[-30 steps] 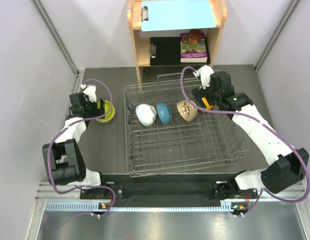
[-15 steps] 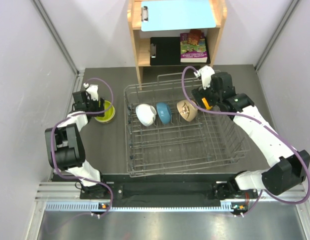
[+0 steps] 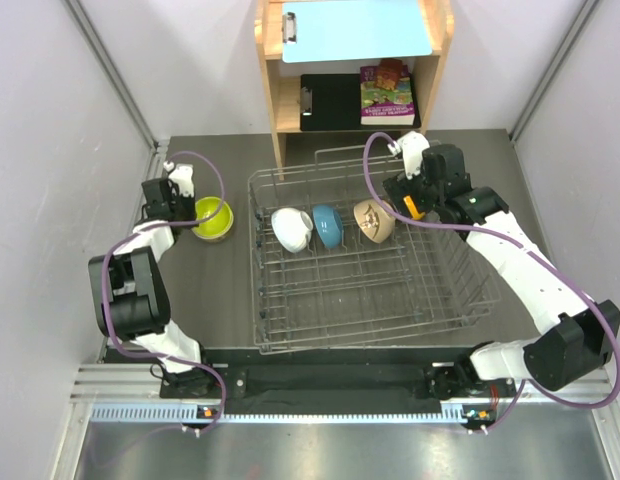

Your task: Load the bowls into the dish rack

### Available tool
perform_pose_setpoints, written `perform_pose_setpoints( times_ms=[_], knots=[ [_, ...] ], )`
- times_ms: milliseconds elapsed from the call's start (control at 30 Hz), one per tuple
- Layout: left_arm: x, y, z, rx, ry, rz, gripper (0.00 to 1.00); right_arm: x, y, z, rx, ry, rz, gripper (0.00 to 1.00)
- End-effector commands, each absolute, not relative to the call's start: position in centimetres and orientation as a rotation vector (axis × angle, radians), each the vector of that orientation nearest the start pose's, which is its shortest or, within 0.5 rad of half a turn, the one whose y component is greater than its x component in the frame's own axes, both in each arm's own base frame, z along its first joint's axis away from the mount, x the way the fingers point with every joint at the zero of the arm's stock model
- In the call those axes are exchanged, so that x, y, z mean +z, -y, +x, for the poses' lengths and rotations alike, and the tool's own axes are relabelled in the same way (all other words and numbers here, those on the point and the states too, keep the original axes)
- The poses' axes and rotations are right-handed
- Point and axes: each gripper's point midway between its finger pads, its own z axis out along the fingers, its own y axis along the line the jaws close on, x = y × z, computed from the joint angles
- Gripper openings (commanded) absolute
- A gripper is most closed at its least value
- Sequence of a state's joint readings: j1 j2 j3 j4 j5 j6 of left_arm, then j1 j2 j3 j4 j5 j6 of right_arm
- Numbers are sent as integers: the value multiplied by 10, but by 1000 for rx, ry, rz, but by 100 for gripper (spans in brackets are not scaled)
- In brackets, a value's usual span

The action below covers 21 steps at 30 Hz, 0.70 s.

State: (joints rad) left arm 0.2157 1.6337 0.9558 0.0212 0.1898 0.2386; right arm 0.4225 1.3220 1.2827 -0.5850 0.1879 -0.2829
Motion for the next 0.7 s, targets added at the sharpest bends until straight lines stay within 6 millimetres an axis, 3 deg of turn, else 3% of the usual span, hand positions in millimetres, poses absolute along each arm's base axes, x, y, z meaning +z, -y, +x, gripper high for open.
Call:
perform_pose_setpoints(
  times_ms=[0, 300, 533, 667],
  knots=[
    [115, -77, 450, 68, -2126, 126, 3, 265, -114, 359, -97, -2031, -607, 100],
    [155, -77, 446, 89, -2080, 118, 0, 275, -117, 359, -74, -2017, -609, 100],
    [216, -74, 439, 95, -1989, 115, 0, 291, -135, 357, 32, -1985, -644, 100],
    [253, -52, 420, 2, -1920, 177, 0, 302, -162, 350, 216, -1952, -666, 100]
  ],
)
